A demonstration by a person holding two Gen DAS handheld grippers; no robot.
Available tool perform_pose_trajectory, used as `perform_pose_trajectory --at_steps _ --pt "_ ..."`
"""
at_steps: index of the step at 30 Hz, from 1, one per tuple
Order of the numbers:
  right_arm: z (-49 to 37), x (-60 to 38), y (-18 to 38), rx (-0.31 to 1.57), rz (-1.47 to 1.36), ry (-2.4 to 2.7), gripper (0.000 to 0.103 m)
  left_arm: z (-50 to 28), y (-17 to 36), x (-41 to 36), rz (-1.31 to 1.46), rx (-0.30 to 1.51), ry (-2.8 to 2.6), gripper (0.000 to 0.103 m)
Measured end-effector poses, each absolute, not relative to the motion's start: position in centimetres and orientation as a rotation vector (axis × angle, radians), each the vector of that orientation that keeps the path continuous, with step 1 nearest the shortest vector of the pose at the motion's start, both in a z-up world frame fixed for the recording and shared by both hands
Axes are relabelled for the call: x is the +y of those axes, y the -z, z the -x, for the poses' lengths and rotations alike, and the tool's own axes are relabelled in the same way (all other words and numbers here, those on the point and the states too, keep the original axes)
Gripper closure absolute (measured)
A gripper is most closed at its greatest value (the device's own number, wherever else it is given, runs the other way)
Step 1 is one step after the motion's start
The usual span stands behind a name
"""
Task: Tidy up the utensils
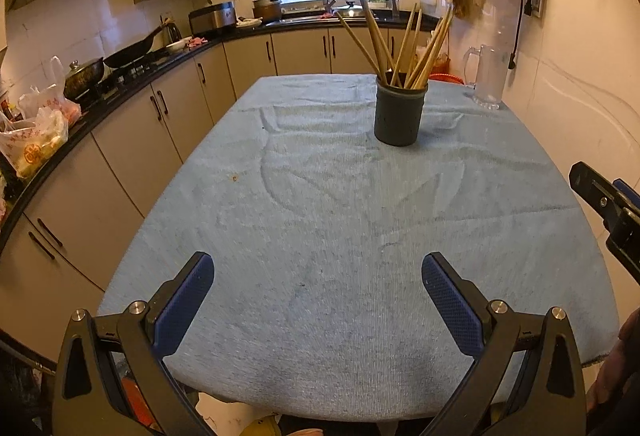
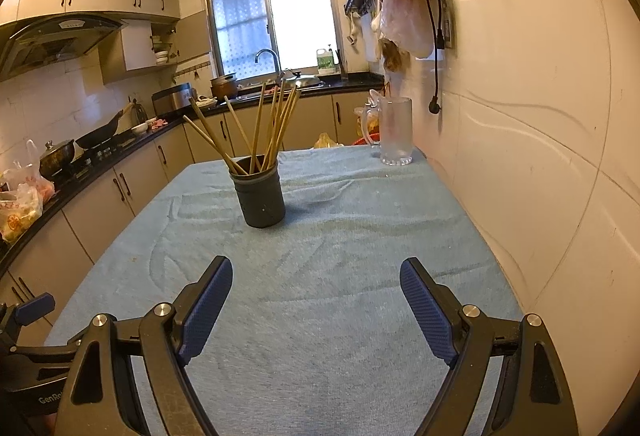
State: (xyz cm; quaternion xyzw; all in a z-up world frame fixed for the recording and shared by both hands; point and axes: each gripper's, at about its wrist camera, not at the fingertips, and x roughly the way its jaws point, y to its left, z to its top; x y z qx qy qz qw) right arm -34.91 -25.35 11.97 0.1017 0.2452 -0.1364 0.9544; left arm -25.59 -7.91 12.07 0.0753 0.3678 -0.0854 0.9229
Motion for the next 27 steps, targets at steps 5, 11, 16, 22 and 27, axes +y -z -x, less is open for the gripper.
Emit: perform_pose_trajectory --at_steps 5,11,16,22,27 --pt "34.4 -25.3 -11.7 0.511 -0.203 0.275 0.014 25.0 -11.6 -8.0 -0.147 0.779 0.181 0.000" --pt "33.9 -25.4 -11.2 0.524 -0.203 0.277 0.014 24.5 -11.2 -7.9 -0.140 0.795 0.180 0.000" --pt "33.4 -25.3 -10.9 0.537 -0.202 0.276 0.014 24.0 -10.9 -8.0 -0.134 0.806 0.186 0.000" --pt "32.9 -25.2 -10.5 0.545 -0.202 0.270 0.014 23.6 -10.7 -8.0 -0.105 0.799 0.222 0.000" --pt "32.6 -25.4 -10.3 0.545 -0.207 0.272 0.014 23.6 -10.8 -8.3 -0.102 0.773 0.233 0.000"
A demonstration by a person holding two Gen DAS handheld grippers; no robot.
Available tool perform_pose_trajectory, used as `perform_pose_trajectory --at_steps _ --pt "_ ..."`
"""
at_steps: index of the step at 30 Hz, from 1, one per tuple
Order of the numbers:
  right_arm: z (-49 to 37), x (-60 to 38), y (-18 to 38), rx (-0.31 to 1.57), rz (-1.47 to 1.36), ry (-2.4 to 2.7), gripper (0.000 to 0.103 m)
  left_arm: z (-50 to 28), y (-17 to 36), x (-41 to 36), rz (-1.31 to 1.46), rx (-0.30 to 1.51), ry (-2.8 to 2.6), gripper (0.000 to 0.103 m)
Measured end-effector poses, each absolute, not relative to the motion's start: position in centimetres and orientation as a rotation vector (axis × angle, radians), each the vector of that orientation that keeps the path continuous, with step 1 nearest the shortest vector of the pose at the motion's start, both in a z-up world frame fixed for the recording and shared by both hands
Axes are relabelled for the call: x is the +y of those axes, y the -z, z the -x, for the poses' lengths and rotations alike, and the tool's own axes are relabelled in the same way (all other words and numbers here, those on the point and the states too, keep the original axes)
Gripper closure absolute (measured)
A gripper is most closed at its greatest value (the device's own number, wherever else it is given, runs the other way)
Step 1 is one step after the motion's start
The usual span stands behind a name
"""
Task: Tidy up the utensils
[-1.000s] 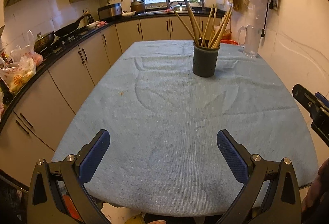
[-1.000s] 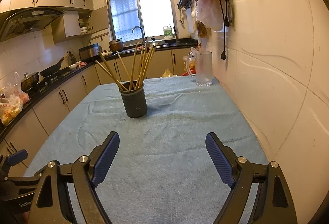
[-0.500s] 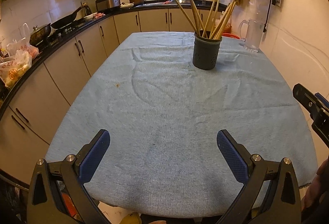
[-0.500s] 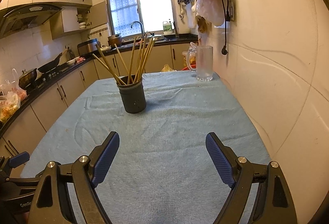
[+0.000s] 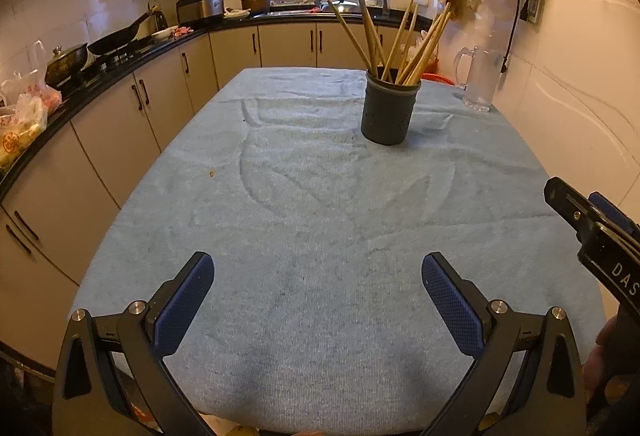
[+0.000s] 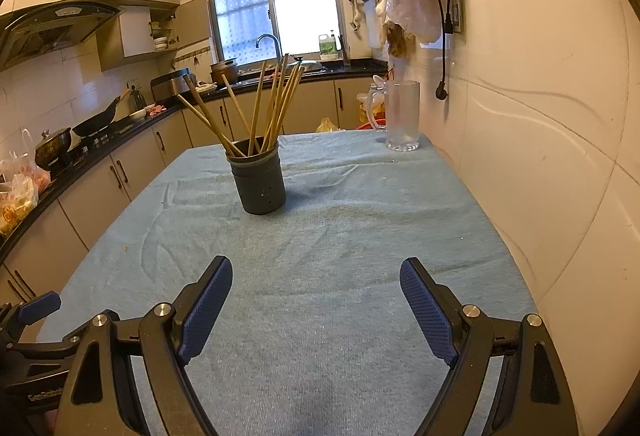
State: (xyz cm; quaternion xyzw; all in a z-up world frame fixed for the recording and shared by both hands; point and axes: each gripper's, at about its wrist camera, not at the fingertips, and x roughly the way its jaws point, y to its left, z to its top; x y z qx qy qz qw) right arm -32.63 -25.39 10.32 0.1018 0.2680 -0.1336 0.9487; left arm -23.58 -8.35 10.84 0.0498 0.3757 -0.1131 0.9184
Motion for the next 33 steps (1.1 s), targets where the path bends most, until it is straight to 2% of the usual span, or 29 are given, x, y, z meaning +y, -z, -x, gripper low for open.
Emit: perform_pose_trajectory --at_steps 33 --pt "29.3 -26.6 -8.2 0.586 -0.234 0.245 0.013 19.8 -8.2 -9.5 -0.128 0.852 0.185 0.000"
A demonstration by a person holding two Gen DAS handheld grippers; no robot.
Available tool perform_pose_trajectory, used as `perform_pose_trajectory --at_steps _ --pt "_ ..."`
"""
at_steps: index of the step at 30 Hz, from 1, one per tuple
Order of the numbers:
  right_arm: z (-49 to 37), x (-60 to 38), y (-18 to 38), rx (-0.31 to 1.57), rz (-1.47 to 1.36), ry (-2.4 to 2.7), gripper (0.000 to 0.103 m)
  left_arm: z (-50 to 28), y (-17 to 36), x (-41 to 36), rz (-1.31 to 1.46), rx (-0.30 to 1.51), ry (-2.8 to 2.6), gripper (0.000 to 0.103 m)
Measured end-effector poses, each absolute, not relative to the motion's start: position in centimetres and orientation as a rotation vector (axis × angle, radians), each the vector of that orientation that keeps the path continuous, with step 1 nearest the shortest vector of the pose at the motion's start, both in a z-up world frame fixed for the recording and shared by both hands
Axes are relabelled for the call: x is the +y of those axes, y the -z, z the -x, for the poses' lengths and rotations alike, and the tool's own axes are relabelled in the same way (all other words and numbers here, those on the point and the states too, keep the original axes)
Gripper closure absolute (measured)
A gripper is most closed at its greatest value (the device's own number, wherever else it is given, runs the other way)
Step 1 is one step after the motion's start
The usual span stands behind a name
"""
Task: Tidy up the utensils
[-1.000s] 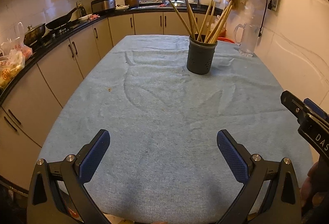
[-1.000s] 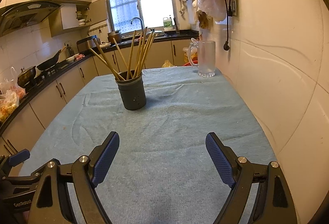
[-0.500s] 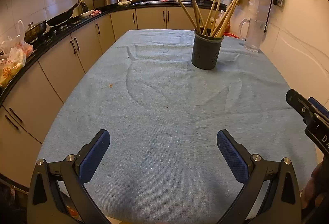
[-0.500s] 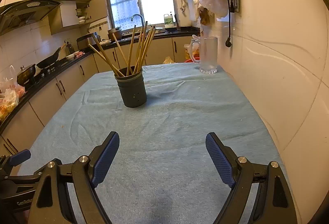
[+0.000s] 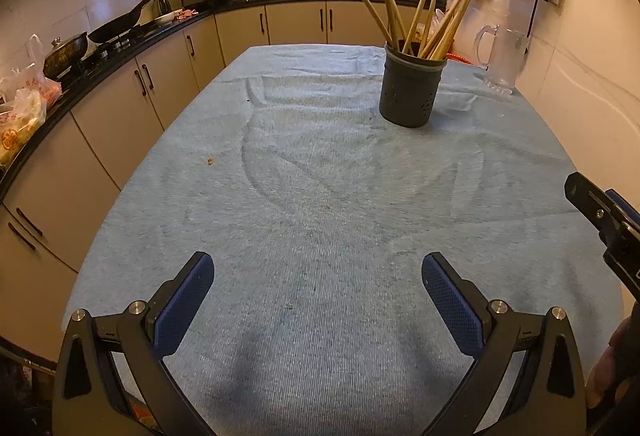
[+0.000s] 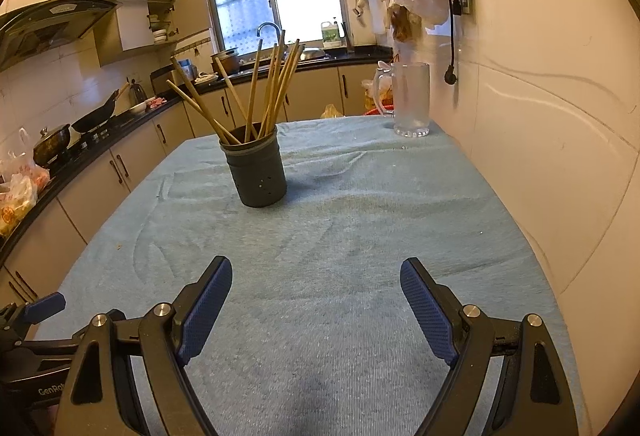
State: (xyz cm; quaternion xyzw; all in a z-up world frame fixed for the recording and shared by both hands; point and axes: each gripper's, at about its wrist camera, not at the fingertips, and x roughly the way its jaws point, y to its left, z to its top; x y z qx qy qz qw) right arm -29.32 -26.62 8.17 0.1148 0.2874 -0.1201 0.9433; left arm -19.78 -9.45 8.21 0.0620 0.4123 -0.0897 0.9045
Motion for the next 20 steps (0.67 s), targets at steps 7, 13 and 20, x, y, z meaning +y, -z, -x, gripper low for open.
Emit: perform_pose_trajectory --at_steps 7,13,20 --pt "28.3 -27.2 -7.4 0.605 -0.242 0.240 0.013 18.5 -7.8 -9.7 -0.132 0.865 0.177 0.000" --pt "27.3 -27.4 -6.7 0.629 -0.247 0.227 0.013 17.5 -7.4 -10.0 -0.134 0.871 0.175 0.000" --pt "26.3 -27.6 -5.9 0.657 -0.251 0.221 0.013 16.7 -7.0 -10.5 -0.143 0.880 0.189 0.000"
